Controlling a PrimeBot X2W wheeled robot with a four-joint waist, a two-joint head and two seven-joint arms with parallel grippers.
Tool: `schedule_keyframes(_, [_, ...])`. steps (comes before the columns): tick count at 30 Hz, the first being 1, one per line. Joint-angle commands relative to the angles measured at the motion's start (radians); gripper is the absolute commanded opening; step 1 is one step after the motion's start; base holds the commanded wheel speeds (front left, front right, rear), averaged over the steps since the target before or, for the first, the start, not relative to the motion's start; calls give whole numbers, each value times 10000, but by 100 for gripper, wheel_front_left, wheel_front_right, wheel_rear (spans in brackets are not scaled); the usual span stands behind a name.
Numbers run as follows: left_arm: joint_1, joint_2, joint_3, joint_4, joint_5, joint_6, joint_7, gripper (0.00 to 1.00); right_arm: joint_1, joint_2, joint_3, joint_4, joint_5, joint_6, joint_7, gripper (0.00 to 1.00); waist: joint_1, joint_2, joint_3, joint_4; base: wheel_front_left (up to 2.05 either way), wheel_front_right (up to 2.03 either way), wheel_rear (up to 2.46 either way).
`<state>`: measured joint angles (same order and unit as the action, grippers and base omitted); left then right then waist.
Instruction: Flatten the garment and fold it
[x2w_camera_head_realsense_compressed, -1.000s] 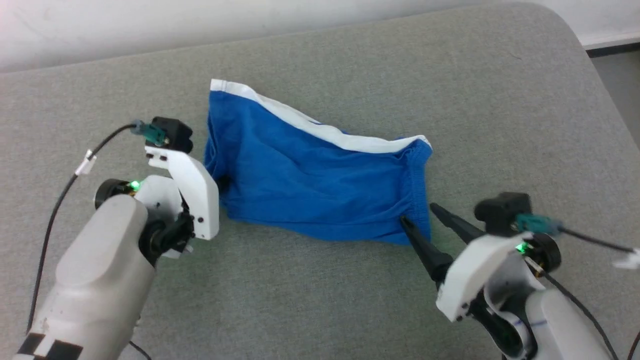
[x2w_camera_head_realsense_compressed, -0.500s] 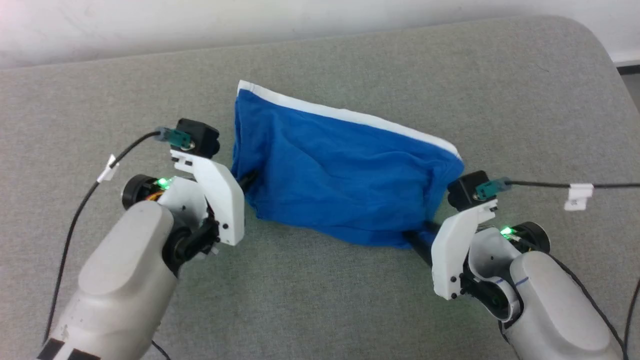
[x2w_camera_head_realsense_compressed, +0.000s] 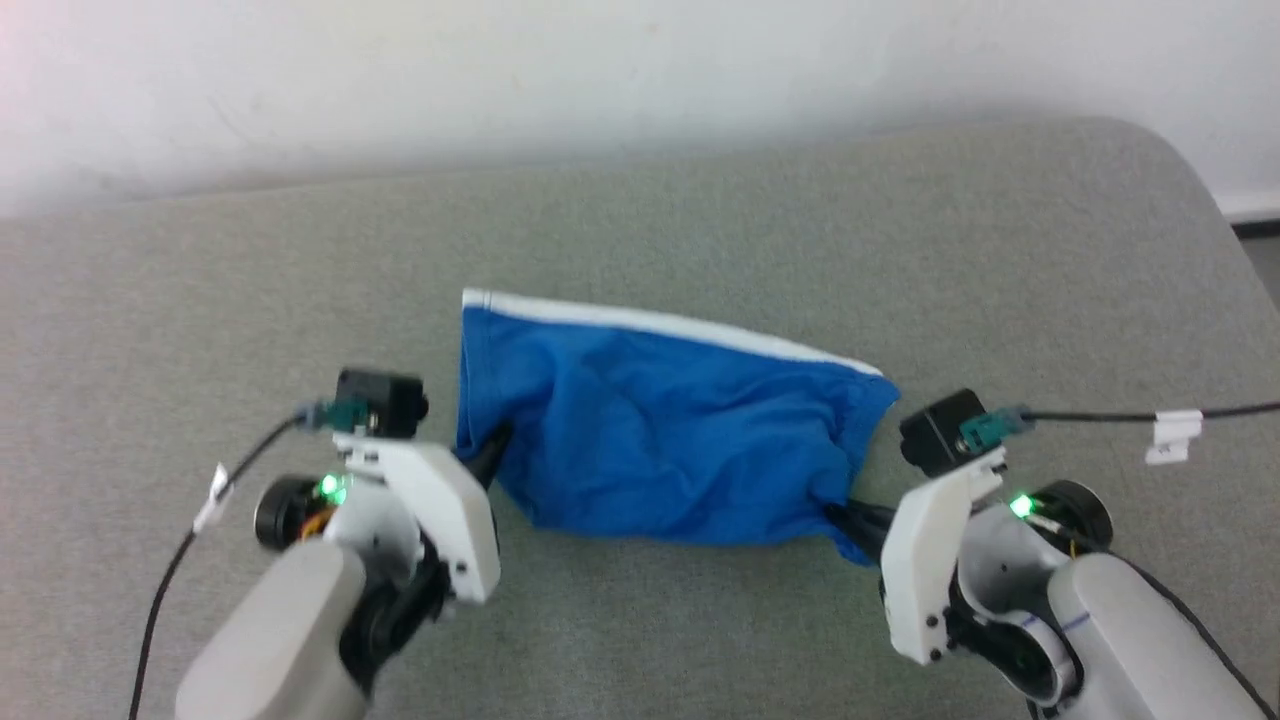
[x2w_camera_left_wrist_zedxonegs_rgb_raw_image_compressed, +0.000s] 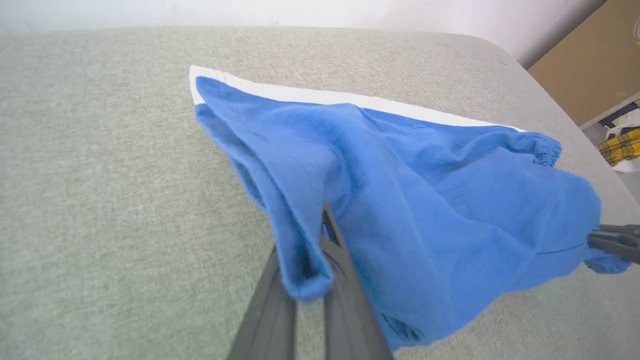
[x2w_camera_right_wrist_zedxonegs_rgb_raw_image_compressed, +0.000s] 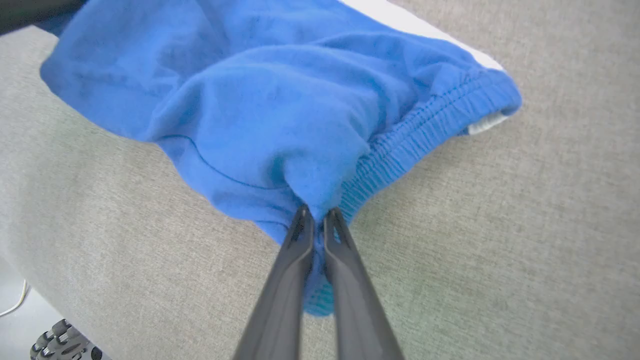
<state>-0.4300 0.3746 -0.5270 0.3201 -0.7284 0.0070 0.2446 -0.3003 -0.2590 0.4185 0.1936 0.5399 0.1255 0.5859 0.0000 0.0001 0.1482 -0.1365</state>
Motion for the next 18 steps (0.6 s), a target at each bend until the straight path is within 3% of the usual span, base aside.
schedule_keyframes(1, [637,173,39,-447,92,255,-127,0,367,-145,-6,-300,73,52,-15,0,0,-1,-836,408,0,0,0])
schedule_keyframes(7, [2966,626,194,-2300,-37,1417,-176,0,1520,-554,-200,-1089,16,52,251,0,0,-1,-1399,707,0,0,0])
schedule_keyframes(12, [4400,425,104,-2842,-483,1863,-149,0,2207,-670,-286,-995,-588,52,32,0,0,-1,-1402,899,0,0,0])
schedule_keyframes(13, [4557,303,35,-2797,-611,1838,-120,5,2336,-640,-312,-921,-721,52,-39,31,0,-1,-1387,943,0,0,0])
schedule_keyframes(14, [4655,196,-6,-2717,-694,1819,-142,45,2465,-599,-314,-854,-834,52,-95,75,0,-1,-1366,965,0,0,0])
schedule_keyframes(15, [4705,105,-56,-2599,-721,1803,-182,100,2581,-559,-305,-819,-936,52,-176,100,0,-1,-1344,984,0,0,0])
schedule_keyframes(18, [4701,-42,-133,-2403,-695,1738,-344,100,2779,-477,-345,-850,-1134,52,-490,100,0,-1,-1313,1008,0,0,0])
